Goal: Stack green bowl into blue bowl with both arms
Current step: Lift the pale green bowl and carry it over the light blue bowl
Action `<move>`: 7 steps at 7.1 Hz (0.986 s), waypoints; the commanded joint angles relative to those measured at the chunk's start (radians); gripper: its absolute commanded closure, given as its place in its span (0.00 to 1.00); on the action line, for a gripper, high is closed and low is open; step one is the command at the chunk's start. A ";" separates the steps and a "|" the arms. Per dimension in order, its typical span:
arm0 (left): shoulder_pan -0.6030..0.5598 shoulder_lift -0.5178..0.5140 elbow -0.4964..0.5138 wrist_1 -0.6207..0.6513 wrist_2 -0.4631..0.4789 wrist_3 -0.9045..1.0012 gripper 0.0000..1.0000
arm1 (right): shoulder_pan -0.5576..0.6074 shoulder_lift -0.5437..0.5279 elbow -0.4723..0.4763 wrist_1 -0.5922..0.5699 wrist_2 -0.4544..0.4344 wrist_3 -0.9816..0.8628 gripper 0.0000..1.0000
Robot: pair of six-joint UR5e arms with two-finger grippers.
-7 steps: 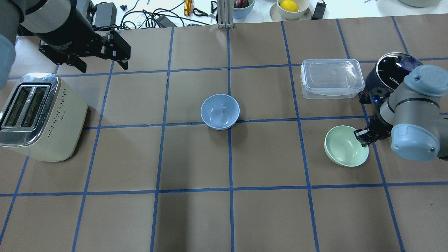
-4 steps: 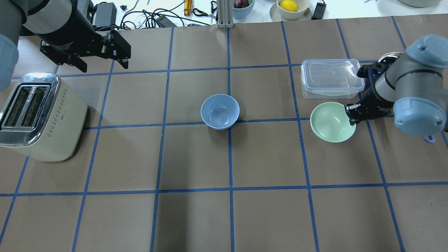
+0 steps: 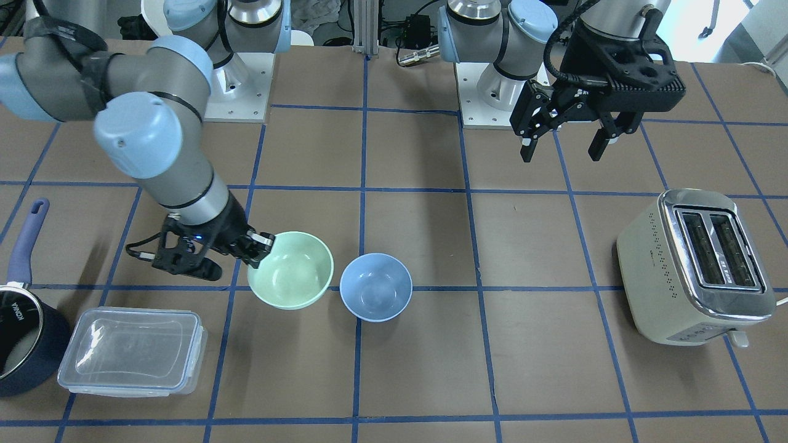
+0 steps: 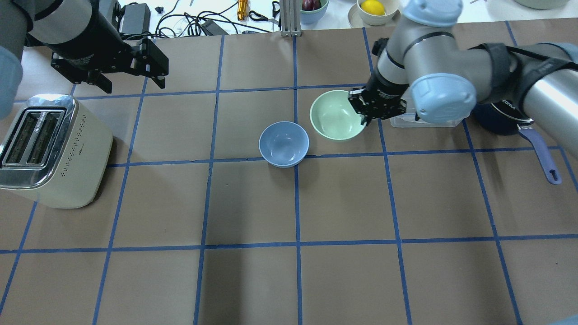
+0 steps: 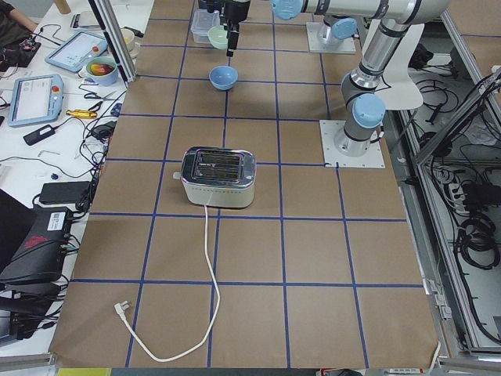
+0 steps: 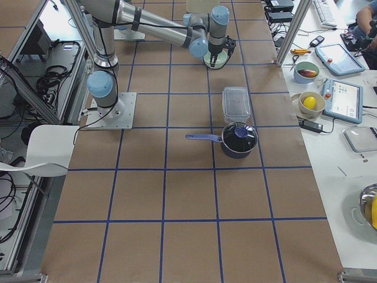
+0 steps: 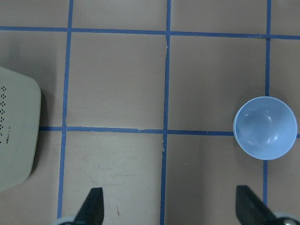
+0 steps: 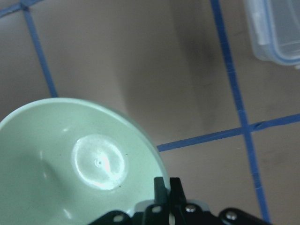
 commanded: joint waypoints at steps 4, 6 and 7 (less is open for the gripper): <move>0.002 0.002 0.000 0.012 0.002 0.002 0.00 | 0.182 0.153 -0.094 0.012 -0.007 0.182 1.00; 0.002 0.001 -0.001 0.012 0.004 0.002 0.00 | 0.182 0.169 -0.087 0.003 -0.007 0.157 1.00; 0.002 -0.001 -0.001 0.012 0.001 0.002 0.00 | 0.182 0.174 -0.083 -0.003 -0.007 0.162 0.40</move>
